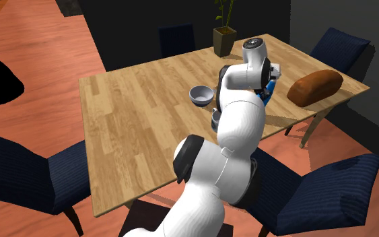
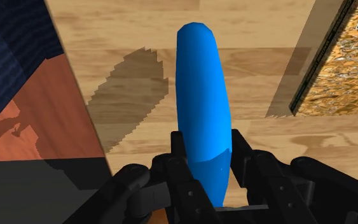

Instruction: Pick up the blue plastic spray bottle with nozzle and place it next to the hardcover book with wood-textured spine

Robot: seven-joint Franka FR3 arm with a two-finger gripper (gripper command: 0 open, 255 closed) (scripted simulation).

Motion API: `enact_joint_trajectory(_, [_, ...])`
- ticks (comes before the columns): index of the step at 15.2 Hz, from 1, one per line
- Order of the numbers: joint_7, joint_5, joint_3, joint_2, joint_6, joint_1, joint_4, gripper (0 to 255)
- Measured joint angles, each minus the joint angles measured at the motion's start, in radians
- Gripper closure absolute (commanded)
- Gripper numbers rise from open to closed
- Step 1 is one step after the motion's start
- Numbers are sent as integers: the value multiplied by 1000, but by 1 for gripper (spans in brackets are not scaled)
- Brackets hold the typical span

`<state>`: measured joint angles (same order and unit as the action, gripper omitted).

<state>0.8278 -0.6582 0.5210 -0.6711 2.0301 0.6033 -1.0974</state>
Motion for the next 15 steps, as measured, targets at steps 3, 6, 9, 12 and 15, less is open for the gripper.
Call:
enact_joint_trajectory(3, [17,-7,-3,2,41,11,-47,255])
enact_joint_trajectory(6, [25,-9,-4,7,54,15,-67,255])
enact_joint_trajectory(9, [25,-9,-4,7,56,15,-68,255])
enact_joint_trajectory(12, [26,-9,-4,7,56,15,-68,0])
enact_joint_trajectory(15, [26,-9,-4,7,56,15,-68,0])
